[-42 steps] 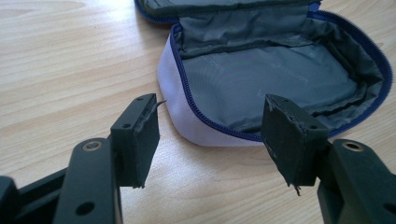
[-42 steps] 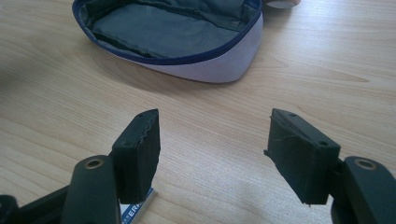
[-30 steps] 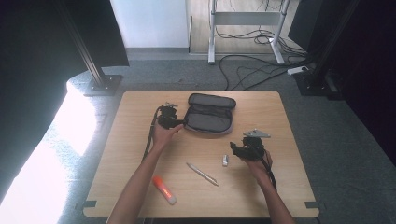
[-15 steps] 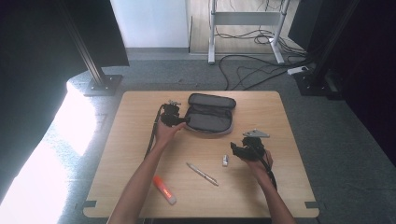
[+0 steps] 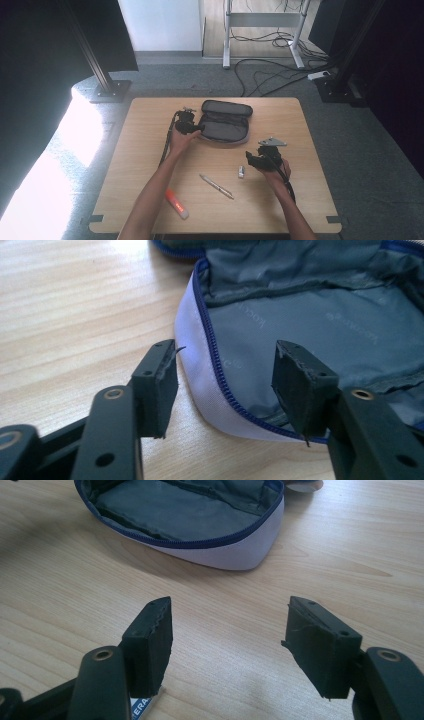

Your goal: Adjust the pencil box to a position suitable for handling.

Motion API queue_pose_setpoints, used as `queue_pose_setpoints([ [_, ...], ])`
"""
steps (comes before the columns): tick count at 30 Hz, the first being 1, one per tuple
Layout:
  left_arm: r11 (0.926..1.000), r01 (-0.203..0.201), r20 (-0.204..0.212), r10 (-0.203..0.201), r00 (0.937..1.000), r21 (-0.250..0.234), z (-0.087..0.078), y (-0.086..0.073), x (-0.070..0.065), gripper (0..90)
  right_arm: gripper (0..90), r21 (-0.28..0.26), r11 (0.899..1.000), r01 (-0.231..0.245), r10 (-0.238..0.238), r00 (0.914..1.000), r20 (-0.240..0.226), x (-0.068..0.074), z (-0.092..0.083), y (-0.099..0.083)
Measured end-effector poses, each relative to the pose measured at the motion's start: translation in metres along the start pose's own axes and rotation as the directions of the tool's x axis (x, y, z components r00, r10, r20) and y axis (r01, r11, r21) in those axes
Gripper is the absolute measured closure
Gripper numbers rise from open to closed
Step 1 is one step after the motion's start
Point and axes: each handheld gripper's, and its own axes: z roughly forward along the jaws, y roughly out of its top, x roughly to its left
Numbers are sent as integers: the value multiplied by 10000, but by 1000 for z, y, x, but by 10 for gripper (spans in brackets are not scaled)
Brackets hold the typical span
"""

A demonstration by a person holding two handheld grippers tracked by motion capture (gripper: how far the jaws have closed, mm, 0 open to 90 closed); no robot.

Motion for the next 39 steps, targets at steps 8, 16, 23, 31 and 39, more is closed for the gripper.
queue_pose_setpoints([
  [8, 9995, 257, -39, -256, 9997, 172, 8, -3, 7, 532, 364, -70, 9997, 228, -226, 9995, 234, 0, 2, 7],
  [16, 9995, 214, 21, -215, 9998, 238, 14, -5, 6, 614, 375, 9, 9994, 349, -349, 9991, 221, 0, 12, 15],
  [23, 9995, 175, -40, -174, 9998, 280, 17, -7, 6, 667, 386, -64, 9998, 171, -169, 9996, 240, -4, 19, 24],
  [31, 9994, 230, -72, -228, 9997, 273, 17, -8, 6, 696, 451, -134, 9998, -137, 142, 9992, 369, -13, 36, 35],
  [39, 9992, 292, -115, -289, 9995, 267, 18, -9, 7, 710, 465, -314, 9982, -512, 527, 9975, 474, -14, 55, 44],
])
